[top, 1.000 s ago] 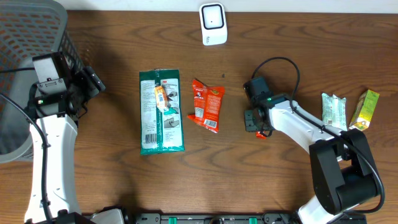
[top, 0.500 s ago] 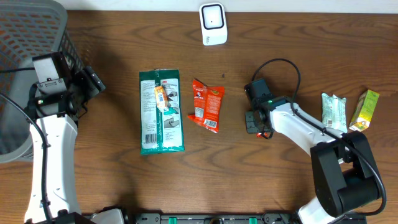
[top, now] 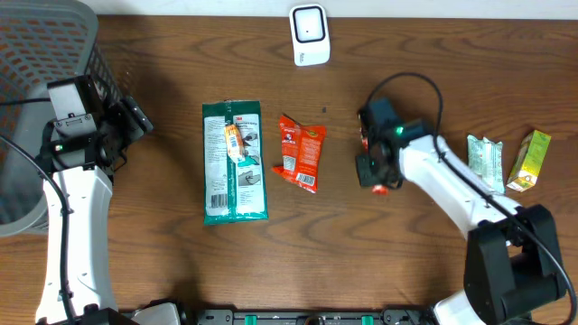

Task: Scan the item barcode
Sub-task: 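Lift the Nescafé stick off the table with the right gripper, then carry the Nescafé stick up to the white scanner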

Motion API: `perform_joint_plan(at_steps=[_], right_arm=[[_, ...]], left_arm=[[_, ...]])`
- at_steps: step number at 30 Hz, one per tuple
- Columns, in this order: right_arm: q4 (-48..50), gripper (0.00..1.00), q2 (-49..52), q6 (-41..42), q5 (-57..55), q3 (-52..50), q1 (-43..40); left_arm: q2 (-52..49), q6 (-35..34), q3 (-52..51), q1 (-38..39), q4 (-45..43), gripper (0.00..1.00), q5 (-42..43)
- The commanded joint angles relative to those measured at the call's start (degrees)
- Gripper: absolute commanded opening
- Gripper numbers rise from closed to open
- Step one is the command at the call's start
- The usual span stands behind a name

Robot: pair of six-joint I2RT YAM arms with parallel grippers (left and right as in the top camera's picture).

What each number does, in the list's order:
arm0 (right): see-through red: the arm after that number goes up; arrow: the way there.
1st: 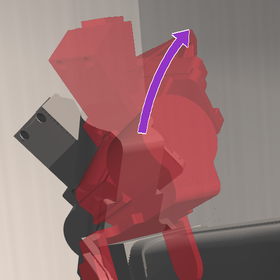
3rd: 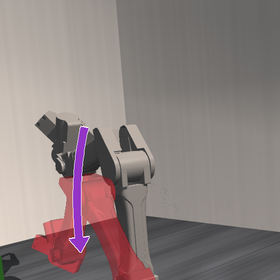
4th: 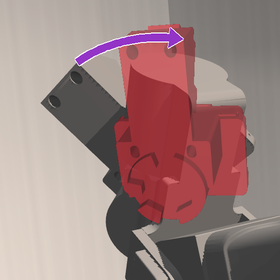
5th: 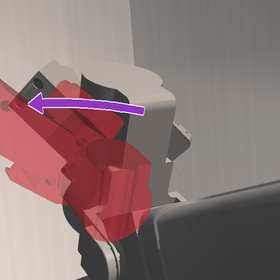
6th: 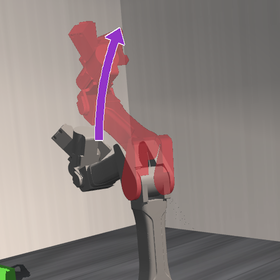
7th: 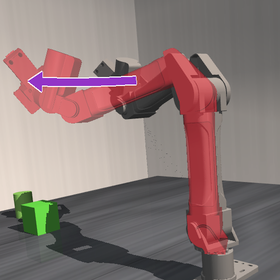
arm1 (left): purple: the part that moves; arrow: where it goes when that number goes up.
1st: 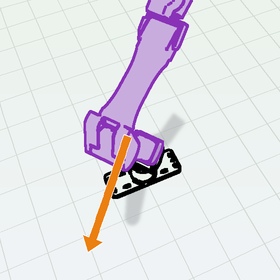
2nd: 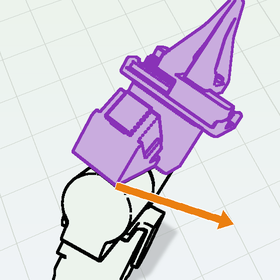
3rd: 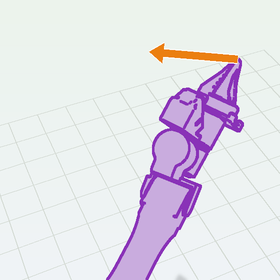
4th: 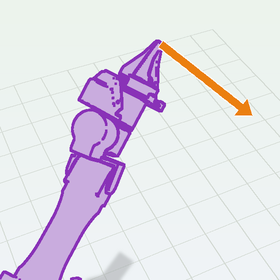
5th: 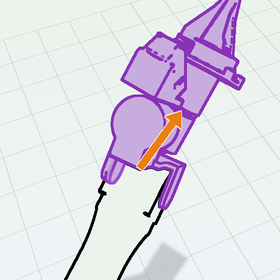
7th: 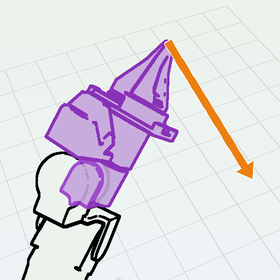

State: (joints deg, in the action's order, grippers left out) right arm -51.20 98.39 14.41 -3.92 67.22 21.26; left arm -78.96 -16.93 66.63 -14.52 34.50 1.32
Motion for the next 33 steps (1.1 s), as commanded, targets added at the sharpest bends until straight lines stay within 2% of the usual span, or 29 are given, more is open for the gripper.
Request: perform_joint_plan(at_steps=[1,12,20,24,33], right_arm=[[-4.4,0.01,-1.9,-1.7,2.8,8.7,-0.7],[-26.4,0.01,1.2,-1.9,5.8,44.9,-1.1],[-42.1,0.01,19.5,-5.2,9.4,82.4,-2.1],[-39.5,0.01,27.9,-7.7,9.4,90.8,-2.1],[-21.4,0.01,40.6,-8.5,8.5,90.6,-2.1]], left_arm=[[0.9,-0.3,0.8,-0.5,-0.1,0.88,-0.7],[0.9,-0.3,0.8,-0.5,-0.1,0.88,-0.7],[0.9,-0.3,0.8,-0.5,-0.1,0.88,-0.7],[0.9,-0.3,0.8,-0.5,-0.1,0.88,-0.7],[0.9,-0.3,0.8,-0.5,-0.1,0.88,-0.7]])
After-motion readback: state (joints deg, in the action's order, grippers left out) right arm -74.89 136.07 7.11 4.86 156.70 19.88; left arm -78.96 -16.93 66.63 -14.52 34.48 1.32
